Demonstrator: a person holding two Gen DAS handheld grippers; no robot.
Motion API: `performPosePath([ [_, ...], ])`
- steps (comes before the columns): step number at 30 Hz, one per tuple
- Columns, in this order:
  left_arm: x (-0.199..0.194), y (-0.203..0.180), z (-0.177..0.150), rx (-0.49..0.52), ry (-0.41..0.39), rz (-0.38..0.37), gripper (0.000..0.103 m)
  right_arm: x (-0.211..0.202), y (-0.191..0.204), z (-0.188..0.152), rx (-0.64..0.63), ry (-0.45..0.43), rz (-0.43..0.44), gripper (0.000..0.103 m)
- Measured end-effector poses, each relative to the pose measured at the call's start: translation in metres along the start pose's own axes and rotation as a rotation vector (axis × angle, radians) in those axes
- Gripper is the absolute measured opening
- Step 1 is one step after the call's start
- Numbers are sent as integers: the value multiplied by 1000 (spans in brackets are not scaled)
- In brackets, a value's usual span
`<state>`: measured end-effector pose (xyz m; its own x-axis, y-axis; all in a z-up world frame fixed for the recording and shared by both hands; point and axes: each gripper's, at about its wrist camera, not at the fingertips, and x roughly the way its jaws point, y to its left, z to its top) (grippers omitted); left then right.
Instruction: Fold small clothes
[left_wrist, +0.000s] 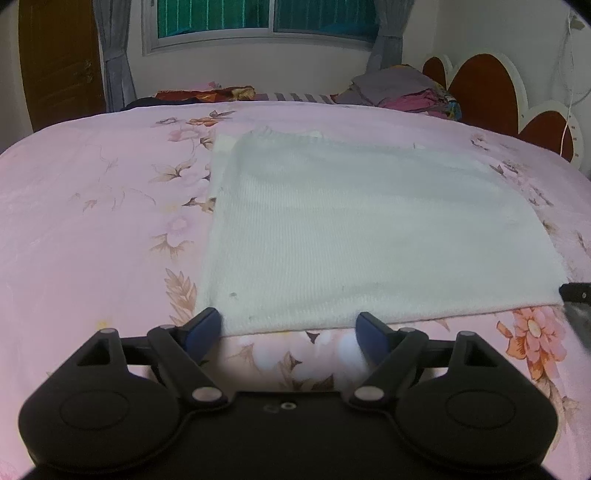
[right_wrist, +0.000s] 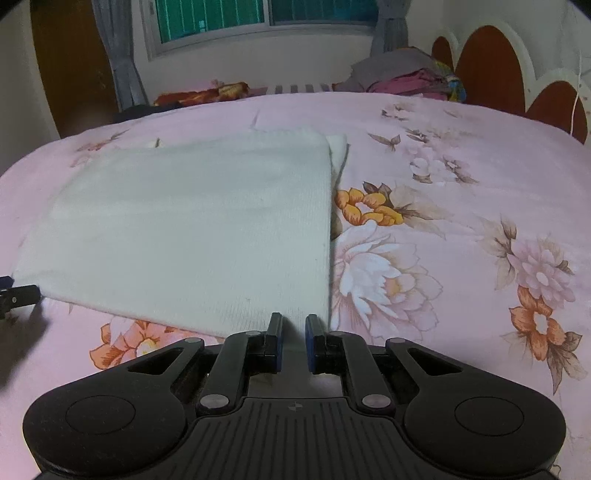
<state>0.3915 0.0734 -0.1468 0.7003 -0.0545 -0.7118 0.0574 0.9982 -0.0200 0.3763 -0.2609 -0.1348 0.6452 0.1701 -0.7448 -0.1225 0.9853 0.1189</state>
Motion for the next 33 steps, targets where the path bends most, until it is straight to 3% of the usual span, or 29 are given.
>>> performPosePath([
  [5,-2,2,0,0,29,18,84,1,-2,-1,-2,-1,2,10],
  [7,-7,7,-3,-24,47,96,95,0,-2,0,-16,6,1,10],
  [9,-20,11,-7,-46,37,128,95,-1,-1,2,-19,14,-2,10],
  [12,-50,18,-19,-141,-5,60,92,-24,-2,1,10,-36,40,11],
  [17,-65,30,-37,-415,-9,-147,64,-53,-2,-13,68,-79,108,13],
  [18,-62,33,-40,-472,0,-169,58,-56,-1,-15,81,-80,122,17],
  [19,-58,37,-42,-535,9,-188,54,-60,0,-16,87,-90,130,43],
  [20,-53,41,-44,-596,10,-207,54,-64,3,-18,81,-110,139,58],
  [21,-49,45,-45,-640,3,-220,54,-69,5,-20,70,-138,149,58],
  [22,-43,50,-46,-697,-10,-231,54,-71,8,-19,60,-141,159,57],
  [25,-28,61,-45,-817,-40,-257,56,-65,11,-11,60,-106,172,8],
  [33,10,65,-20,-925,-102,-250,54,-42,20,29,112,-100,177,5],
])
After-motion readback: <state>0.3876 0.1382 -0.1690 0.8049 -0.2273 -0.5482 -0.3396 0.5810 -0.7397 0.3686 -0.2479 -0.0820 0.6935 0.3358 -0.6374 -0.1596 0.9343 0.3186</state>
